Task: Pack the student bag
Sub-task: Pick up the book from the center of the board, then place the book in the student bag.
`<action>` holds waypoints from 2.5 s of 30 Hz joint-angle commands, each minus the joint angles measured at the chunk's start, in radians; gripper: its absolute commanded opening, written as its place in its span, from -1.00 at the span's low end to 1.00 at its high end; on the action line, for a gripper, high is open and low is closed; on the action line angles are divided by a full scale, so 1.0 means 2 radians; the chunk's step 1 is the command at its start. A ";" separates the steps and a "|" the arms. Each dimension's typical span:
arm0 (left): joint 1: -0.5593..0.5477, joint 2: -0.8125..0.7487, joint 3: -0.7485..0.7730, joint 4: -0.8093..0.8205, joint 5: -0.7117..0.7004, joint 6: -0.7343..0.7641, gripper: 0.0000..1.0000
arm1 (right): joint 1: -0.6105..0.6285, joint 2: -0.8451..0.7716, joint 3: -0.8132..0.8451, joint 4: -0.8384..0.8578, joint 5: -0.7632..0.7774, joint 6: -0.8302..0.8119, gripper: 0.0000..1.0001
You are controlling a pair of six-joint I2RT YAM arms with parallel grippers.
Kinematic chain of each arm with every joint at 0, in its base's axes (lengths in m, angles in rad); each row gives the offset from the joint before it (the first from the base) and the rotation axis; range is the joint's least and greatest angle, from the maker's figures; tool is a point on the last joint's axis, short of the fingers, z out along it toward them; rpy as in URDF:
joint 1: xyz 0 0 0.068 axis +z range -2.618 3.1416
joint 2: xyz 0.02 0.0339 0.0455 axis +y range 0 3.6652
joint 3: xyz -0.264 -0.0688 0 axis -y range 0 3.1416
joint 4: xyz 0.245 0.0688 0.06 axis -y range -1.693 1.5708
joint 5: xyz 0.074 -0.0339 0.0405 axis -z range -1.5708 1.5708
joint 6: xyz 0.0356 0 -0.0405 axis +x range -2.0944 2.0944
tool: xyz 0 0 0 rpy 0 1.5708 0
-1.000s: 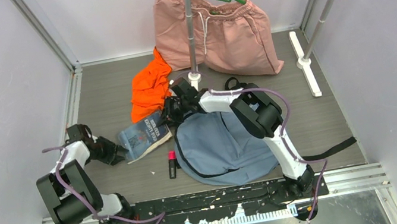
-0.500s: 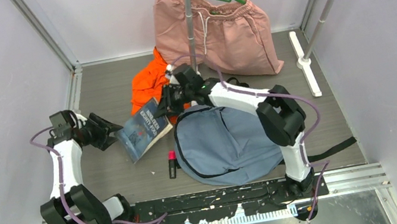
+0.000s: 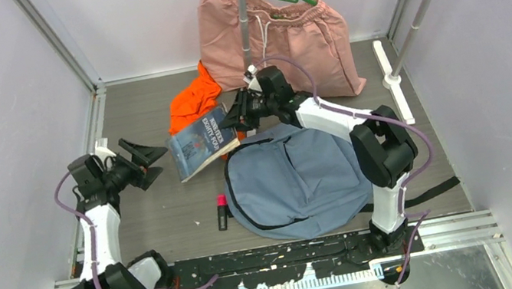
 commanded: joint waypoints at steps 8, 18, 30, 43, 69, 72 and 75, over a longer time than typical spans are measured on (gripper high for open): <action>-0.030 0.045 -0.071 0.260 0.078 -0.127 0.76 | 0.003 -0.071 -0.006 0.241 -0.115 0.145 -0.99; -0.053 0.039 -0.085 0.405 0.080 -0.225 0.54 | 0.003 -0.031 -0.021 0.354 -0.136 0.253 -0.98; -0.053 0.003 -0.019 0.325 0.075 -0.230 -1.00 | 0.002 -0.040 0.001 0.159 -0.101 0.125 -0.60; 0.007 -0.008 0.119 0.067 0.067 -0.140 -1.00 | 0.061 -0.204 0.006 -0.308 0.300 -0.215 0.58; 0.008 -0.031 0.133 0.046 0.036 -0.152 -1.00 | 0.262 -0.103 0.033 -0.315 0.467 -0.213 -0.95; 0.008 -0.032 0.136 0.048 0.039 -0.153 -1.00 | 0.236 -0.146 0.029 -0.316 0.473 -0.226 -0.99; 0.006 -0.029 0.139 0.049 0.049 -0.150 -1.00 | 0.203 -0.193 0.029 -0.325 0.467 -0.236 -0.99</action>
